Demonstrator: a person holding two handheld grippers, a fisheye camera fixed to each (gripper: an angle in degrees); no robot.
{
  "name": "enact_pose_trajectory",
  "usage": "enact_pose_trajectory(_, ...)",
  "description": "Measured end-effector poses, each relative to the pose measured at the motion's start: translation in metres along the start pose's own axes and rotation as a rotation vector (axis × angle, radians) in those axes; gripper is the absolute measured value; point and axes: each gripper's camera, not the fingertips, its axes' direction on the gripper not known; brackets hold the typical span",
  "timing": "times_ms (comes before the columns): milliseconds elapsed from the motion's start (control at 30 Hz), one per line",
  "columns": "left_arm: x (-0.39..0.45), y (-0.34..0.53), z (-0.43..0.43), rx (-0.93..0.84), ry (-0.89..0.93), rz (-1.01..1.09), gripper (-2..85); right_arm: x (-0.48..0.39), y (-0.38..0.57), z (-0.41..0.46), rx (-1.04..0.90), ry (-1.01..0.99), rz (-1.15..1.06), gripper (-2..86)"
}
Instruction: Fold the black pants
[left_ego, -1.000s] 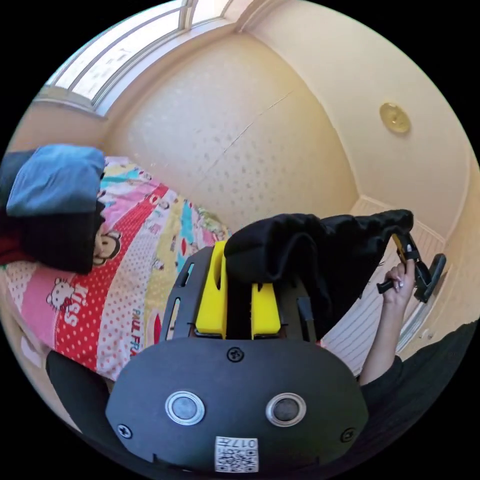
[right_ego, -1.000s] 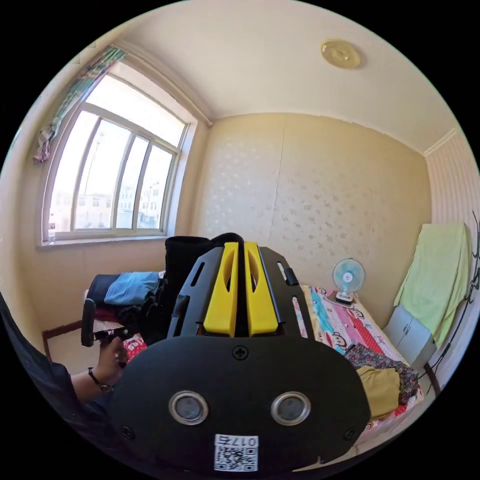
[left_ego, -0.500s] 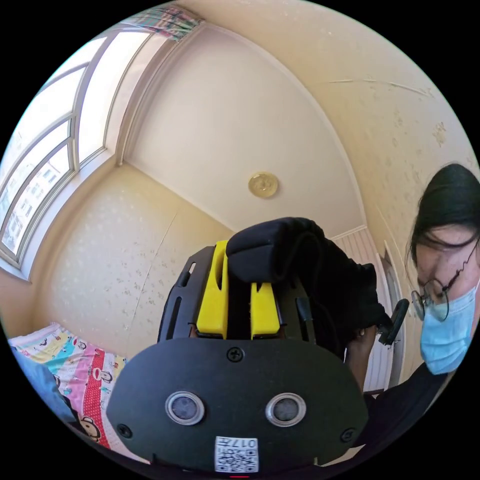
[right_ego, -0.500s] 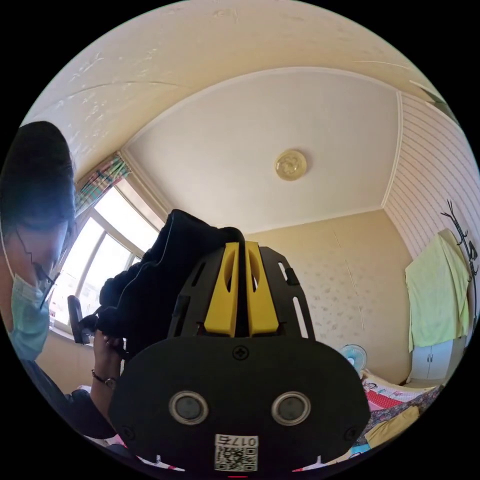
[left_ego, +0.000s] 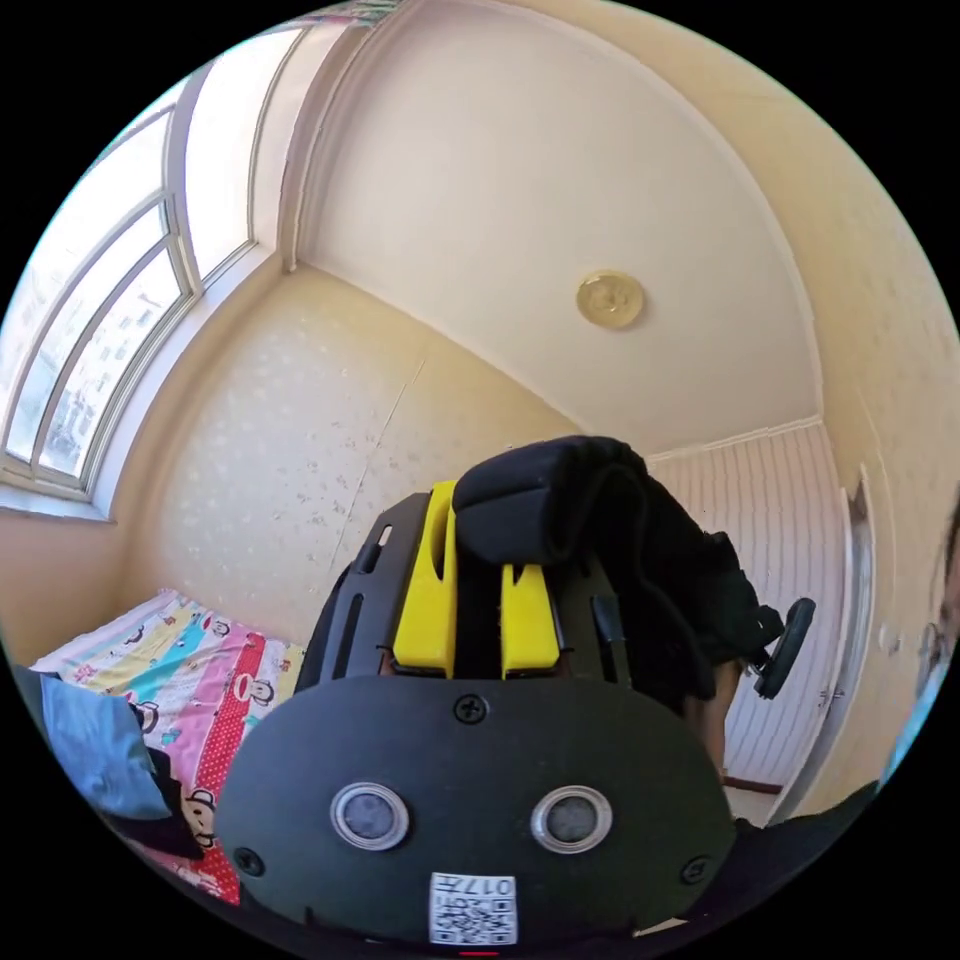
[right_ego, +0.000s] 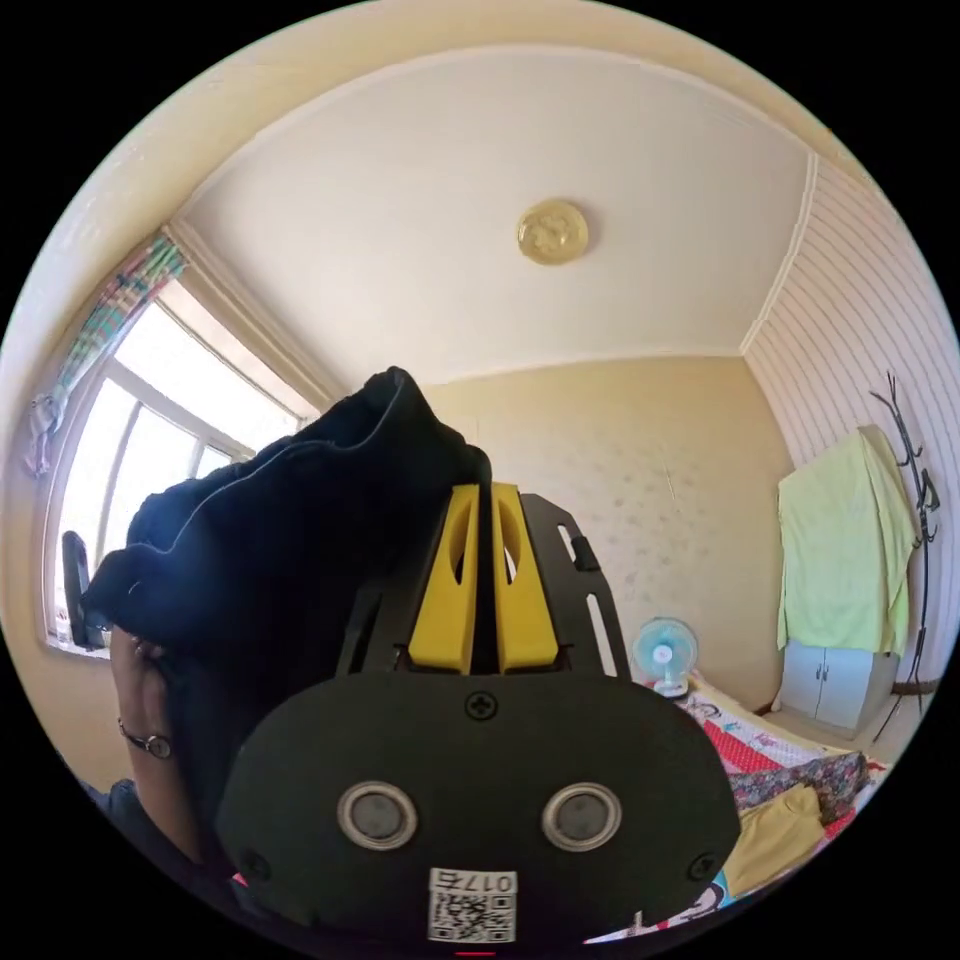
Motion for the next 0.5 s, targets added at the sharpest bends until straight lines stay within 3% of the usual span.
enact_pose_trajectory(133, -0.062, 0.004, 0.19, -0.236, -0.236, 0.019, 8.1, 0.082, 0.003, 0.249, -0.301, 0.044, 0.081, 3.5)
enact_pose_trajectory(200, -0.123, 0.053, 0.289, -0.5, -0.379, 0.032, 8.9, 0.117, 0.04, 0.355, -0.555, 0.086, 0.044, 4.3)
enact_pose_trajectory(267, -0.171, 0.112, 0.316, -0.629, -0.41, 0.007, 8.3, 0.155, 0.125, 0.429, -0.903, 0.309, -0.032, 4.7)
enact_pose_trajectory(333, -0.216, 0.183, 0.314, -0.692, -0.37, -0.033, 8.6, 0.167, 0.198, 0.433, -0.924, 0.334, -0.118, 4.3)
enact_pose_trajectory(433, -0.276, 0.324, 0.286, -0.853, -0.295, -0.04, 8.9, 0.183, 0.348, 0.406, -1.086, 0.143, -0.238, 4.4)
enact_pose_trajectory(500, -0.303, 0.446, 0.248, -1.061, -0.267, -0.047, 9.4, 0.199, 0.446, 0.366, -1.228, 0.073, -0.242, 4.7)
